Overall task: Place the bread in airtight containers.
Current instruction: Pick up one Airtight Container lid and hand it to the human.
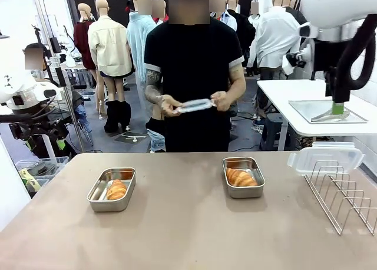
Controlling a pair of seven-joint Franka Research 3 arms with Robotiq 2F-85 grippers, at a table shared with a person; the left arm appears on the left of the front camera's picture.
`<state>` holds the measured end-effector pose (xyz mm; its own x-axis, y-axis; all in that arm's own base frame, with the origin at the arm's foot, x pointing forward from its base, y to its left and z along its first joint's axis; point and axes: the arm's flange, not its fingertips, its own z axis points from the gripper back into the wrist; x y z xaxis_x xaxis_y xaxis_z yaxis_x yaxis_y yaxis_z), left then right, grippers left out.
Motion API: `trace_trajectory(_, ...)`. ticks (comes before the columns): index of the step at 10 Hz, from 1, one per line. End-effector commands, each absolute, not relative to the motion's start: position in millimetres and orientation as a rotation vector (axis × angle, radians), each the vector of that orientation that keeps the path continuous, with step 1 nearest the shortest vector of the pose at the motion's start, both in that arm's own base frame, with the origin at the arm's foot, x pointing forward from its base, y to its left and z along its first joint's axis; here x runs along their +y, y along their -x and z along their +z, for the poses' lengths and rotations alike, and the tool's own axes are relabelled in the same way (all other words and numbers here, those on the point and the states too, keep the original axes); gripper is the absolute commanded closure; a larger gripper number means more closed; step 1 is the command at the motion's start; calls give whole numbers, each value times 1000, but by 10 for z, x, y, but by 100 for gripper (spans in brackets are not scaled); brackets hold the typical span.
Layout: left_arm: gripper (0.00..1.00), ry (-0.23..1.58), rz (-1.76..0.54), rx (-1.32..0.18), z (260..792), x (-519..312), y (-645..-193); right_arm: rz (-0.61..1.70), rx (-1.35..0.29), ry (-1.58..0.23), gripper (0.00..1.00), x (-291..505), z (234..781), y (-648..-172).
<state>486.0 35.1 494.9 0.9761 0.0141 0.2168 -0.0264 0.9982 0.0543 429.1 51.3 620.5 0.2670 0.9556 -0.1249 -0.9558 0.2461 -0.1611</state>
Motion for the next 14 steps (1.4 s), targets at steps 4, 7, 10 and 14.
trace_trajectory(4, 0, -57, 15, -220, 4960, 351, -4841, 1365, 5, 197, 0, 363, 6130, -4345)
trace_trajectory(7, 0, -57, 15, -220, 4960, 351, -4841, 1400, 12, 193, 0, 326, 6082, -4378)
trace_trajectory(10, 0, -57, 15, -220, 4960, 351, -4841, 1388, 2, 202, 0, 353, 6135, -4360)
trace_trajectory(14, 0, -57, 15, -220, 4960, 351, -4841, 1388, 2, 202, 0, 353, 6135, -4360)
